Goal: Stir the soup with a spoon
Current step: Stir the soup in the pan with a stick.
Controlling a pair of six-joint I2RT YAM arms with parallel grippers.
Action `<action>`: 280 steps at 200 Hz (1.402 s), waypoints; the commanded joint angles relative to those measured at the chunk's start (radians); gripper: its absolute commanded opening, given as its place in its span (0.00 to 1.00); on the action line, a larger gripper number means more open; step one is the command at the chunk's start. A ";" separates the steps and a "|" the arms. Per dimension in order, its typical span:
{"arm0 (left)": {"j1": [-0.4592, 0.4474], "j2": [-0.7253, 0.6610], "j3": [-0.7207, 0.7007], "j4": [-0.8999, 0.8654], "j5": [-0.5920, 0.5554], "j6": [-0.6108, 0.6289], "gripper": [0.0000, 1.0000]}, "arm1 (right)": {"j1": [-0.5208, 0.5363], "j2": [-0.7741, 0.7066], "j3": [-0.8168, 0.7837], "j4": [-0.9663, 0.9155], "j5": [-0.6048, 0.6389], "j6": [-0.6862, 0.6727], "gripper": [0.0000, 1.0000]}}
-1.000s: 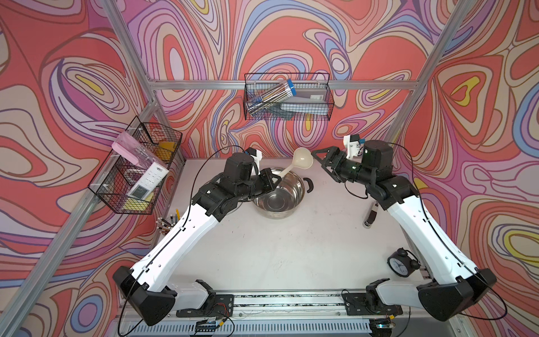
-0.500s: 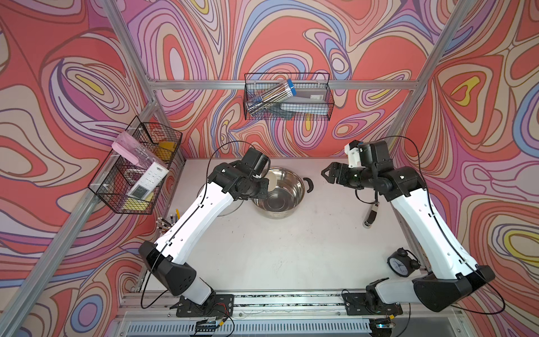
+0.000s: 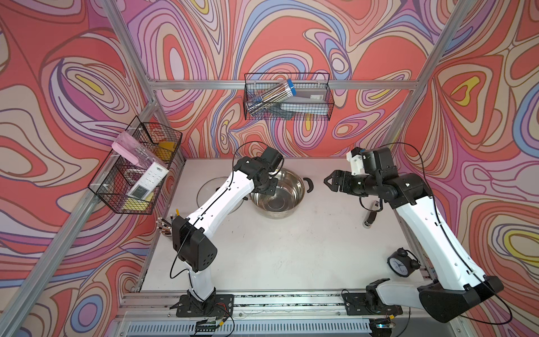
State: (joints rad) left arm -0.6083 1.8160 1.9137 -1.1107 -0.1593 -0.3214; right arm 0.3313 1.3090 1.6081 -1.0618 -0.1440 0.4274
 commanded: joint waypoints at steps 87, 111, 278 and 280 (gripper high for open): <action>-0.047 -0.041 -0.124 0.149 0.229 -0.037 0.00 | 0.005 0.010 -0.077 0.030 -0.132 -0.065 0.98; -0.048 -0.085 -0.168 0.129 0.249 -0.051 0.00 | 0.007 0.017 -0.105 0.050 -0.193 -0.078 0.98; -0.020 -0.172 -0.153 -0.164 -0.037 -0.072 0.00 | 0.214 0.162 -0.106 0.128 -0.160 -0.097 0.98; -0.019 -0.170 -0.149 -0.163 -0.042 -0.072 0.00 | 0.215 0.163 -0.106 0.127 -0.158 -0.096 0.98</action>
State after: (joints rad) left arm -0.6422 1.6356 1.7081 -1.2350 -0.1120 -0.3862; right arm 0.5327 1.4612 1.4734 -0.9550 -0.3286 0.3317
